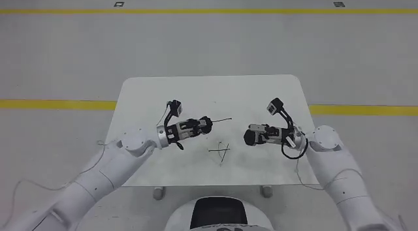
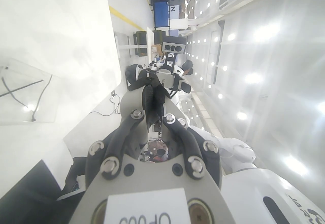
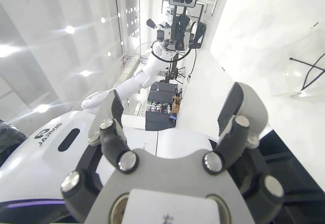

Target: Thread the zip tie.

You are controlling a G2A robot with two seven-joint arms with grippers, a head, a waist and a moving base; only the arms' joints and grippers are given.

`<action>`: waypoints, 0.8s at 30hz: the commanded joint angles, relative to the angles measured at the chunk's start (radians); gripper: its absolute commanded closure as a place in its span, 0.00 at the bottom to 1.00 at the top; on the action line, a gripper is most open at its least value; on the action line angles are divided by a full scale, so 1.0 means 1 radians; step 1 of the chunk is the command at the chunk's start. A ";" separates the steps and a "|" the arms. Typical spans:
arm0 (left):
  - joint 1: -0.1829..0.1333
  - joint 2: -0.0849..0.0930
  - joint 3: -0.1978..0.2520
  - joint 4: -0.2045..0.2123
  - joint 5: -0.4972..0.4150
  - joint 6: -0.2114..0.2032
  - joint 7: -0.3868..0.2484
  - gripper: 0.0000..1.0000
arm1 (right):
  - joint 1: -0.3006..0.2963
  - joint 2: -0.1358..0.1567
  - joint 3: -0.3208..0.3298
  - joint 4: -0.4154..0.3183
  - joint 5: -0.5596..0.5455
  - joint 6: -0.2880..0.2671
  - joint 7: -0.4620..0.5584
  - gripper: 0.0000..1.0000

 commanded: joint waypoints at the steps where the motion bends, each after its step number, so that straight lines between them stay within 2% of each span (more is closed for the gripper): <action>1: -0.002 -0.004 0.002 0.004 0.005 0.000 -0.010 1.00 | 0.003 -0.007 0.002 0.010 -0.004 0.000 0.007 0.00; 6: -0.004 -0.015 0.001 0.014 -0.003 0.000 -0.047 1.00 | 0.012 -0.027 0.012 0.031 -0.016 0.000 0.026 0.00; 9: 0.000 -0.021 0.000 0.020 -0.039 0.001 -0.084 1.00 | 0.016 -0.037 0.022 0.039 -0.027 0.000 0.027 0.00; 16: 0.007 -0.033 0.000 0.039 -0.128 0.040 -0.175 1.00 | 0.012 -0.051 0.032 0.027 -0.048 0.000 0.027 0.00; 18: -0.004 -0.034 0.004 0.046 -0.088 0.050 -0.176 1.00 | 0.010 -0.051 0.029 0.022 -0.047 0.000 0.027 0.00; 24: -0.004 -0.034 0.004 0.046 -0.088 0.050 -0.176 1.00 | 0.010 -0.051 0.029 0.022 -0.047 0.000 0.027 0.00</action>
